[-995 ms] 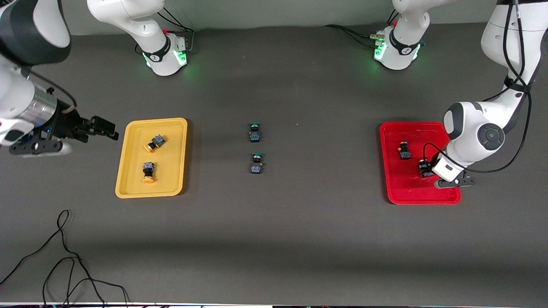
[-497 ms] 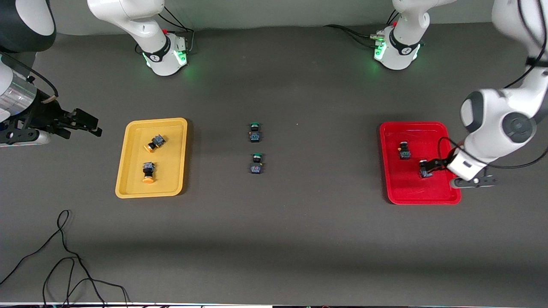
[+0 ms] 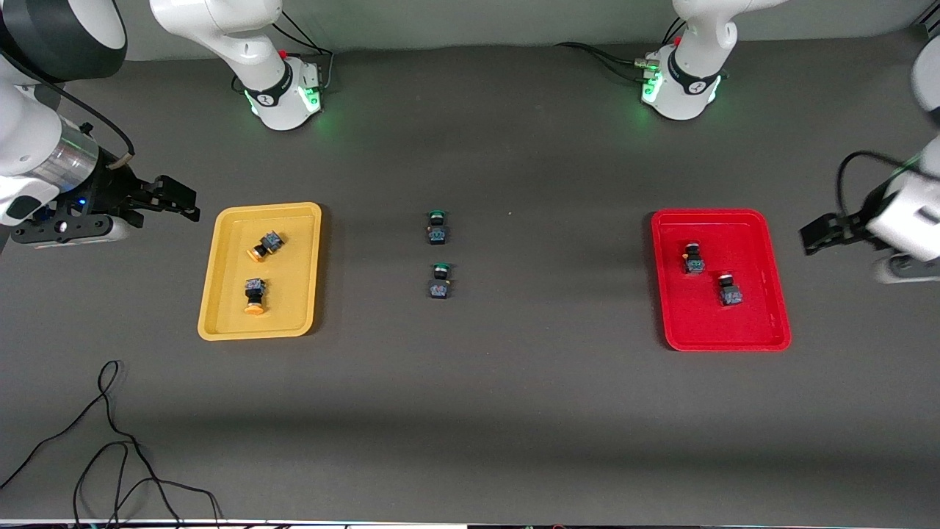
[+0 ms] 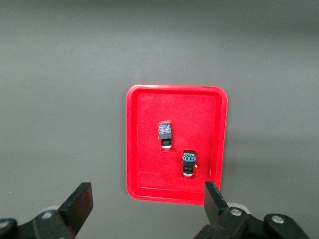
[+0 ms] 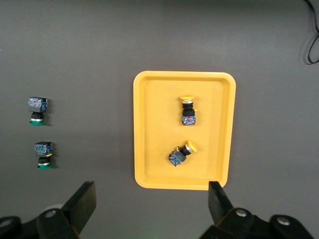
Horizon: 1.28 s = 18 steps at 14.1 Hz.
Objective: Place red and yellow buttons in trays
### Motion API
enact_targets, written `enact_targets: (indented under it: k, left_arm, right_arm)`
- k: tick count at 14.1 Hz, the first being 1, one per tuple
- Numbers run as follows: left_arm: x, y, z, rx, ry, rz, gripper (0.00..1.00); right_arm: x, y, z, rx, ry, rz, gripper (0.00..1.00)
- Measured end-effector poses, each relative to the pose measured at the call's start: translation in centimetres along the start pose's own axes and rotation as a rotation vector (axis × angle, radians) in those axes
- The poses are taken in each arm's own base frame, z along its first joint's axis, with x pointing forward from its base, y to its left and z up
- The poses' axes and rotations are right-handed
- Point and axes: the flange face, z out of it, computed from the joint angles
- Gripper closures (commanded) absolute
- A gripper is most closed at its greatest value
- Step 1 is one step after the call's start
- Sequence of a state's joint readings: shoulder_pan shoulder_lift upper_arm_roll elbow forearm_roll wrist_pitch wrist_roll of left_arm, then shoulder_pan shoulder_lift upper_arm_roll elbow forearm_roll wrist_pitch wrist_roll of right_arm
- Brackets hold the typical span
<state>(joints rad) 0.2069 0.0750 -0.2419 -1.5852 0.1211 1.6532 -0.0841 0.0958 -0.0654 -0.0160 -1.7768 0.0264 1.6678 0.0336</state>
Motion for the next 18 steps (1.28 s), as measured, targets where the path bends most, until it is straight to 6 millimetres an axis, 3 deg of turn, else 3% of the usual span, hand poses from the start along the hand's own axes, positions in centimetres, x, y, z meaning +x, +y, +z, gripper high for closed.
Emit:
enact_targets:
  k: [2, 6, 12, 18]
  left_arm:
    - [-0.2, -0.4, -1.3, 0.0, -0.015, -0.005, 0.01]
    - [-1.0, 0.0, -2.0, -0.017, -0.026, -0.004, 0.01]
    - [-3.4, 0.6, -2.3, -0.048, -0.029, -0.009, 0.01]
    - [-3.6, 0.4, -2.0, -0.047, -0.029, -0.013, 0.01]
  right_arm:
    - [-0.1, 0.3, -0.4, -0.009, 0.009, 0.003, 0.0]
    - [-0.1, 0.3, -0.9, -0.009, 0.019, 0.002, 0.0]
    - [0.1, 0.2, -1.1, -0.009, 0.04, 0.002, 0.0]
    - [0.2, 0.2, -1.6, -0.008, 0.05, 0.005, 0.0]
